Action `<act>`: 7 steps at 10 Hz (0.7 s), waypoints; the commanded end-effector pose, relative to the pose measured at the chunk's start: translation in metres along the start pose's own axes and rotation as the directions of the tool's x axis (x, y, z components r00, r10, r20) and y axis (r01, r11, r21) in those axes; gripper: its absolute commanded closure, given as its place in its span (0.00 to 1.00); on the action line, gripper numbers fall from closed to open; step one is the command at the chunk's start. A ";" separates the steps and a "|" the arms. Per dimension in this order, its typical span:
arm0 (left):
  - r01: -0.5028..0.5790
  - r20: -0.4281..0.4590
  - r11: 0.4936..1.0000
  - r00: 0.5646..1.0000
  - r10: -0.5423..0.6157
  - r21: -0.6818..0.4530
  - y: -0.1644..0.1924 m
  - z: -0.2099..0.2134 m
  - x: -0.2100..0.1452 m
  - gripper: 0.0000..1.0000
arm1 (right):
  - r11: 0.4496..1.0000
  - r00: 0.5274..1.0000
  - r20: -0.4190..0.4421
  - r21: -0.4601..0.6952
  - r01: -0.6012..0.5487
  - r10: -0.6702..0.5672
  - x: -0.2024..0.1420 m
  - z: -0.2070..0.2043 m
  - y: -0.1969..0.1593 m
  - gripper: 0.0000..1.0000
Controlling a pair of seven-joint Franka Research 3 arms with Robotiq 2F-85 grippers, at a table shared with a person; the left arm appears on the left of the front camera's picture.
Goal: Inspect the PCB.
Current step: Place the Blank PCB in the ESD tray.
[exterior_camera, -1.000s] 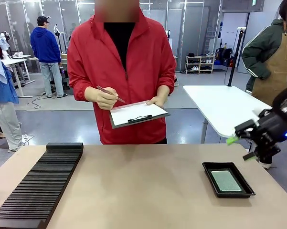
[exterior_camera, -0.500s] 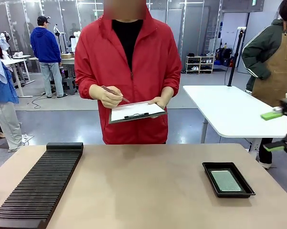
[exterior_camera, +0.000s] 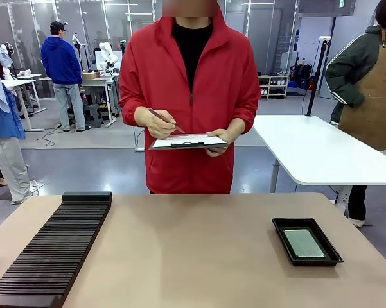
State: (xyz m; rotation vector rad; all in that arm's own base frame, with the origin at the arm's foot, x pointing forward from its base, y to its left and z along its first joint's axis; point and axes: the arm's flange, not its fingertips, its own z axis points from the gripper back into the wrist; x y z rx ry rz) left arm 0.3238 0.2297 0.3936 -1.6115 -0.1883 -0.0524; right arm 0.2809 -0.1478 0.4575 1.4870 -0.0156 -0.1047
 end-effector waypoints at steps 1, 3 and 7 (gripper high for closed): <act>-0.013 -0.007 1.000 1.000 0.013 0.008 -0.004 0.000 -0.002 0.00 | 0.999 0.998 0.056 0.050 -0.015 0.012 -0.010 0.018 -0.014 0.00; -0.013 -0.007 1.000 1.000 0.013 0.008 -0.004 0.000 -0.002 0.00 | 0.998 0.996 0.087 0.068 -0.016 0.010 -0.015 0.023 -0.024 0.00; -0.013 -0.007 1.000 1.000 0.013 0.008 -0.004 0.000 -0.002 0.00 | 0.999 0.995 0.097 0.050 0.009 -0.014 -0.014 0.026 -0.024 0.00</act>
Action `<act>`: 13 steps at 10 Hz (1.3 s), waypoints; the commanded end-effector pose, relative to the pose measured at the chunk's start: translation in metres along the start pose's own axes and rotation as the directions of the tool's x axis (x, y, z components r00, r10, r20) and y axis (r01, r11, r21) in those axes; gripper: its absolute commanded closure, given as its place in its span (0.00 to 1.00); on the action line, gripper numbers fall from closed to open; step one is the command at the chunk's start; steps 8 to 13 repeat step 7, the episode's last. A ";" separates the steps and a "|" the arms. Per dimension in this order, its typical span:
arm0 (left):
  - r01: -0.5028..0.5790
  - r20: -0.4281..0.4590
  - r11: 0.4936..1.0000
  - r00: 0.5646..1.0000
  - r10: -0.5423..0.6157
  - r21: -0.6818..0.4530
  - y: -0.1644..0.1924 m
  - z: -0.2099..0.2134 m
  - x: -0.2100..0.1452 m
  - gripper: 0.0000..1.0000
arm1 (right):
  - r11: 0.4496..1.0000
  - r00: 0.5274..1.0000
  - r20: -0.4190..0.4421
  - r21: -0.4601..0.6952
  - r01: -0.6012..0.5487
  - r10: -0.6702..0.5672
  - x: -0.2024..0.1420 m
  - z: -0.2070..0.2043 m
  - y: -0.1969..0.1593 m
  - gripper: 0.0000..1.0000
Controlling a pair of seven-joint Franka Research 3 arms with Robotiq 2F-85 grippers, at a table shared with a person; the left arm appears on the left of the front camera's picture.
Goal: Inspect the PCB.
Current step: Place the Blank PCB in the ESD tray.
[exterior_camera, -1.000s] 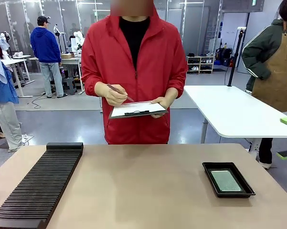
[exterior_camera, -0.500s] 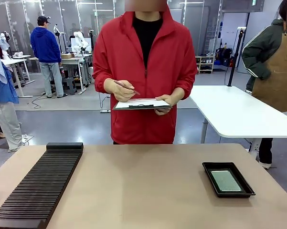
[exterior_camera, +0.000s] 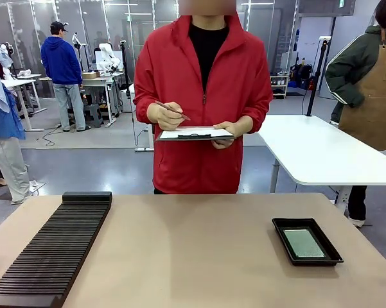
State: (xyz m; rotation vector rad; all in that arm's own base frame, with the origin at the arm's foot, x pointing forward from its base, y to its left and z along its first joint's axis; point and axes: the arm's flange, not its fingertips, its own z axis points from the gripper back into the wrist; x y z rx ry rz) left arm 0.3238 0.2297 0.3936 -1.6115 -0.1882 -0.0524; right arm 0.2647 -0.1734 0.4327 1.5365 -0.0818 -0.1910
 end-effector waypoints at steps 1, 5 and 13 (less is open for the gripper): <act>-0.013 -0.007 1.000 1.000 0.013 0.008 -0.004 0.000 -0.002 0.00 | 1.000 1.000 0.002 -0.005 -0.007 0.007 -0.001 0.002 0.004 0.00; -0.013 -0.007 1.000 1.000 0.013 0.008 -0.004 0.000 -0.002 0.00 | 1.000 1.000 0.002 -0.005 -0.007 0.007 -0.001 0.002 0.004 0.00; -0.013 -0.007 1.000 1.000 0.013 0.008 -0.004 0.000 -0.002 0.00 | 1.000 1.000 0.002 -0.005 -0.007 0.007 -0.001 0.002 0.004 0.00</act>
